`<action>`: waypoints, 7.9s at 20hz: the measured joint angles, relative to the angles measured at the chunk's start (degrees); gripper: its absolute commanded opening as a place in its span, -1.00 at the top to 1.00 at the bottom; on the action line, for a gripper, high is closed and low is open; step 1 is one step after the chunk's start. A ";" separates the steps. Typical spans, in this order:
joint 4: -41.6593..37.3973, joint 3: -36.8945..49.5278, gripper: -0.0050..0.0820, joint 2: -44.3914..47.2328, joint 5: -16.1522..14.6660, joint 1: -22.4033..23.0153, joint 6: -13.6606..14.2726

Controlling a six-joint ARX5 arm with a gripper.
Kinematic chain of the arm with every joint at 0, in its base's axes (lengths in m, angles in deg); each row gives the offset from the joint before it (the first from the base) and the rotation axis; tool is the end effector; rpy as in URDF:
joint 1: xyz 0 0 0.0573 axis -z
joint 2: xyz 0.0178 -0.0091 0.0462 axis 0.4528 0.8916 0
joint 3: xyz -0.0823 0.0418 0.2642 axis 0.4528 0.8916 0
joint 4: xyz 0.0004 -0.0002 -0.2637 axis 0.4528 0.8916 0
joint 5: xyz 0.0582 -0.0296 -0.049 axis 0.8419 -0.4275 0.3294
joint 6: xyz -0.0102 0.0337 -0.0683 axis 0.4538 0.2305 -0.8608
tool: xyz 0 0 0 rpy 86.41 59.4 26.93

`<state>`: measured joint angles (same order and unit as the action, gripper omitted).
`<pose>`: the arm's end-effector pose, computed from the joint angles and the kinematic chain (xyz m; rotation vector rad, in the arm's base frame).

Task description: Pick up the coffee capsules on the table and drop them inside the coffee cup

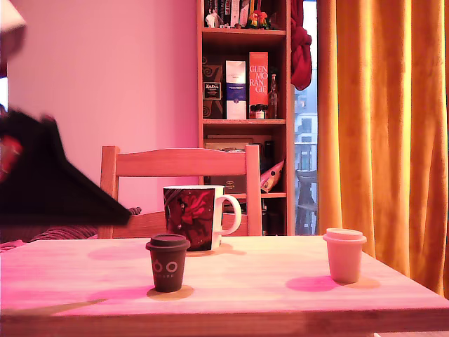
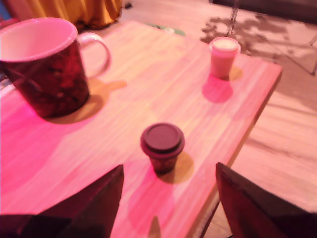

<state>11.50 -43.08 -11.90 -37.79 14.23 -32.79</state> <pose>0.1449 -0.1460 0.1334 0.1804 0.4482 -0.9523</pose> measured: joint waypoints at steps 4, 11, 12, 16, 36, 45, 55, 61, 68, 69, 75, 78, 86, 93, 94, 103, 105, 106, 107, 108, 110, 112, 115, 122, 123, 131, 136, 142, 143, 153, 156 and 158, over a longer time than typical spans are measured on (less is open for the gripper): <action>-7.69 0.02 -0.34 8.09 -1.75 0.00 0.59; -15.58 0.04 -0.34 16.26 -2.03 -0.85 1.42; -16.20 0.04 -0.34 17.44 -2.05 -0.92 1.46; -17.29 -0.35 -0.34 20.33 -2.51 -0.96 2.16; -0.28 -13.79 -0.26 27.89 -4.07 -1.18 5.31; 0.17 -13.88 0.62 27.87 -3.98 -1.22 5.33; 0.74 -14.25 0.63 27.87 -4.00 -1.27 5.31; 4.09 -15.23 0.63 24.48 -4.39 -1.27 3.96; 0.61 -15.32 0.63 15.04 -3.98 -2.47 3.87; -0.46 -15.37 0.63 14.62 -3.93 -2.95 3.87; -5.03 -15.39 0.63 14.36 -2.43 -6.43 3.89; -4.90 -16.22 0.63 14.36 -2.38 -7.91 3.87; 10.51 -33.90 0.63 19.93 -2.49 -9.42 3.85; 25.20 -46.88 0.63 32.06 -1.84 -9.68 2.40; 26.03 -48.37 0.63 33.51 -1.51 -9.99 2.32; 26.77 -50.86 0.63 38.42 0.09 -10.82 2.27; 26.43 -50.86 0.63 38.42 0.09 -10.80 2.27; 26.25 -50.86 0.63 38.42 0.09 -10.80 2.27; 26.01 -50.86 0.63 38.42 0.09 -10.82 2.27; 25.92 -50.86 0.63 38.42 0.09 -10.82 2.27; 26.16 -50.86 0.63 38.42 0.09 -10.80 2.27; 26.60 -50.86 0.61 38.42 0.11 -10.82 2.27; 27.91 -50.86 0.32 38.42 0.09 -10.80 2.27; 29.81 -50.86 -0.51 38.42 0.09 -10.80 2.27; 29.83 -50.86 -0.51 38.42 0.09 -10.80 2.27; 30.29 -50.90 0.04 38.27 -0.61 -10.88 2.25; 32.00 -50.90 0.94 32.81 -0.94 -10.86 2.29; 33.07 -50.97 0.94 26.01 -5.11 -10.91 5.07; 34.03 -50.97 0.94 25.77 -6.14 -10.86 5.60; 27.23 -36.81 0.94 20.06 -19.45 -9.18 12.72; 20.39 -29.86 0.94 16.98 -20.02 -7.74 11.04; 15.89 -26.03 0.94 14.86 -20.55 -6.45 9.09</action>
<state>27.39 -69.11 2.96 -58.33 7.78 -23.69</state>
